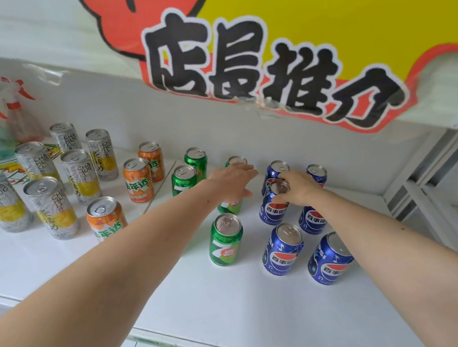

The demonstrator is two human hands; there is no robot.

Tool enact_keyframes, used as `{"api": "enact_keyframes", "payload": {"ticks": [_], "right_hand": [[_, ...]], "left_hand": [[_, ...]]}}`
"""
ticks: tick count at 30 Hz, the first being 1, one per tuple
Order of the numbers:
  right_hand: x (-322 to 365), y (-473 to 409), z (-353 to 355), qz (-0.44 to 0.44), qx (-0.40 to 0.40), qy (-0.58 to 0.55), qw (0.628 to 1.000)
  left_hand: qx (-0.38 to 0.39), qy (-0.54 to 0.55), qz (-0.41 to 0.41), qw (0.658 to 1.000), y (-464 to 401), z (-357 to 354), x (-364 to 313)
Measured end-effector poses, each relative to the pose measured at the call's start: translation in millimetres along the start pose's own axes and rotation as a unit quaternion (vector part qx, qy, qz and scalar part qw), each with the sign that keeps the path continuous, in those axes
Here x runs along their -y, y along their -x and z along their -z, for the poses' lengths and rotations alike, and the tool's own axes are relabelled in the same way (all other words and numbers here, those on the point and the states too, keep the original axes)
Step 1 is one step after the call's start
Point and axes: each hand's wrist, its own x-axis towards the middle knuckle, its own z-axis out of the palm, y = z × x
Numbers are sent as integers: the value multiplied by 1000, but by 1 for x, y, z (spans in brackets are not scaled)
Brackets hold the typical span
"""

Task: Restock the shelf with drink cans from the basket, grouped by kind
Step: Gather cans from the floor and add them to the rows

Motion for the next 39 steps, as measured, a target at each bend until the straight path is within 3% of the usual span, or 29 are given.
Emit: {"api": "enact_keyframes", "payload": {"ticks": [5,8,14,27,34,39], "right_hand": [[-35,12,24,-52,-25,12,998],[-58,18,24,-91,29,50,994],[-74,19,16,-82,36,38,995],[-71,4,15,-81,45,58,994],[11,3,31,-64,-120,-1,991],[107,13,9,-13,-148,-8,989]], "left_hand": [[12,-6,-23,1000,-4,-5,-14],[23,-11,-56,998,-10,-7,-25],[20,-13,-91,996,-17,-9,-41],[-2,35,-38,999,14,-9,-26],[-55,54,6,997,62,7,16],[-54,40,21,998,124,16,67]]}}
